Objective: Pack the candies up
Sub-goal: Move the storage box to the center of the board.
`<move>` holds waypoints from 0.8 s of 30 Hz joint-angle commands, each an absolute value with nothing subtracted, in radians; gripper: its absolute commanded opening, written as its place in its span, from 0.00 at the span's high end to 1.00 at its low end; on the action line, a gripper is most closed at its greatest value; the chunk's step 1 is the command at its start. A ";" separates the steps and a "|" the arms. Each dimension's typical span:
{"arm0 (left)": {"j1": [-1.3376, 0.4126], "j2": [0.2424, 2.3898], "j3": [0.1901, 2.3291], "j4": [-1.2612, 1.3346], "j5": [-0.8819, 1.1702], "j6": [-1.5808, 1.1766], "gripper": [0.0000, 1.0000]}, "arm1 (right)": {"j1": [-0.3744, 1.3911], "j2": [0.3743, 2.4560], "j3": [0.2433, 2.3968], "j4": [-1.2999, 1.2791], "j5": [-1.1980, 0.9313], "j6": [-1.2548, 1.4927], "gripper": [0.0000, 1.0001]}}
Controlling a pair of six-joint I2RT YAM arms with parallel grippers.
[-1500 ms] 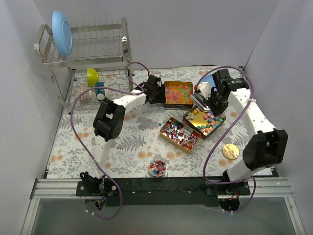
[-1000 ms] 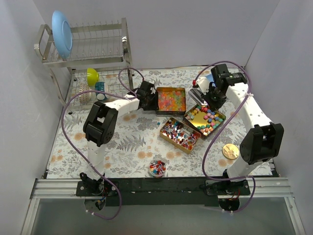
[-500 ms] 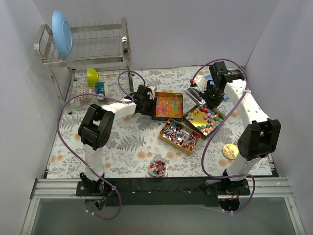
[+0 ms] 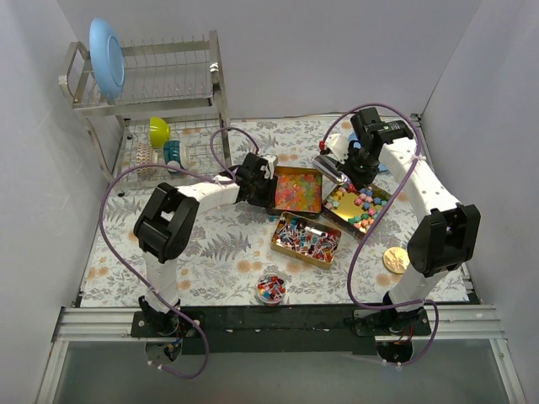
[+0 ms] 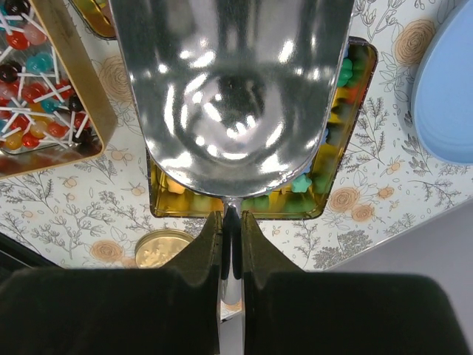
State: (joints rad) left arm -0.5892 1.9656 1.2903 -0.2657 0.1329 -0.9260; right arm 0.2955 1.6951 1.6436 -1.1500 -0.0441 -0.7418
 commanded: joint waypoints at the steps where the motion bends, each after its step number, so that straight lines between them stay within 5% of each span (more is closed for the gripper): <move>1: -0.611 1.868 1.243 -0.313 0.154 -0.953 0.61 | 0.302 1.700 1.683 -1.158 -0.041 -0.781 0.99; 5: -0.601 1.824 1.284 -0.363 0.112 -0.962 0.47 | 0.311 1.697 1.663 -1.161 -0.046 -0.848 0.99; 11: -0.569 1.744 1.384 -0.381 0.253 -0.951 0.44 | 0.351 1.672 1.583 -1.124 -0.017 -0.925 0.99; 15: -0.514 1.727 1.371 -0.296 0.484 -1.031 1.00 | 0.403 1.674 1.548 -1.108 -0.005 -0.931 0.99; 24: -0.502 1.818 1.391 -0.147 0.811 -1.115 1.00 | 0.477 1.684 1.591 -1.108 -0.028 -0.902 0.99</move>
